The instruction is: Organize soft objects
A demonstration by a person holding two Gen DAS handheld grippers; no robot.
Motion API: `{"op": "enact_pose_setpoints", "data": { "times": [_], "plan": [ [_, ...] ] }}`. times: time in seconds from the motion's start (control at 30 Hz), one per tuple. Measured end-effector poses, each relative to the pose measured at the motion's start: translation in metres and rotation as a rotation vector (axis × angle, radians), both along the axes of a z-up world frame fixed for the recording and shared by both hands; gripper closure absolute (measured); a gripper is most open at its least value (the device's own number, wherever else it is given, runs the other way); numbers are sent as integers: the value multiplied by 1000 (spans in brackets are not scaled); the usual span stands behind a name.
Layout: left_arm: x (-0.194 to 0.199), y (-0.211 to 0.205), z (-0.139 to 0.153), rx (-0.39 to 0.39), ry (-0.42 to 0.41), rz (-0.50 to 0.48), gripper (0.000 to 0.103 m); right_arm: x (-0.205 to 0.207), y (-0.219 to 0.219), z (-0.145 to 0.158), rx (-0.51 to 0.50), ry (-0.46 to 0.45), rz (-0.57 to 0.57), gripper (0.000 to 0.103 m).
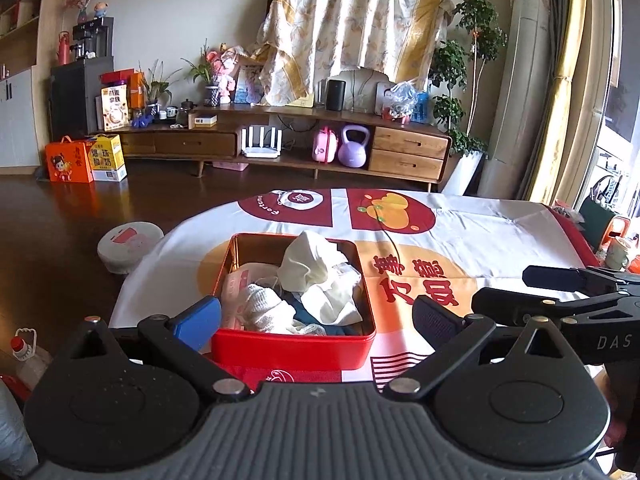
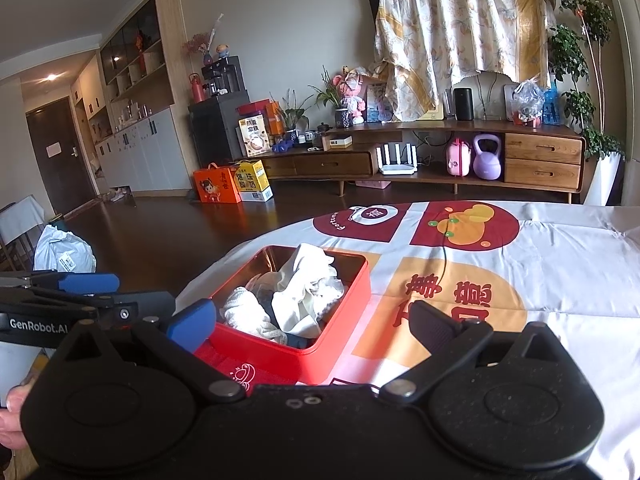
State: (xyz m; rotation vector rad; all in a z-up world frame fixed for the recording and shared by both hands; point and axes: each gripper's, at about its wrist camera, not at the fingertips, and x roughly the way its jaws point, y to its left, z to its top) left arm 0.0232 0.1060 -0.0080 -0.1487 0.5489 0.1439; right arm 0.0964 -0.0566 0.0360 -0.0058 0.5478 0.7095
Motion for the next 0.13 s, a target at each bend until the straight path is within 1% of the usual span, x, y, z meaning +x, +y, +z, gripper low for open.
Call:
{"op": "enact_pose_setpoints", "data": {
  "times": [0.13],
  "plan": [
    [1,1,-1,-11,7,4,1,0,0,-1,2,1,0,0]
  ]
}}
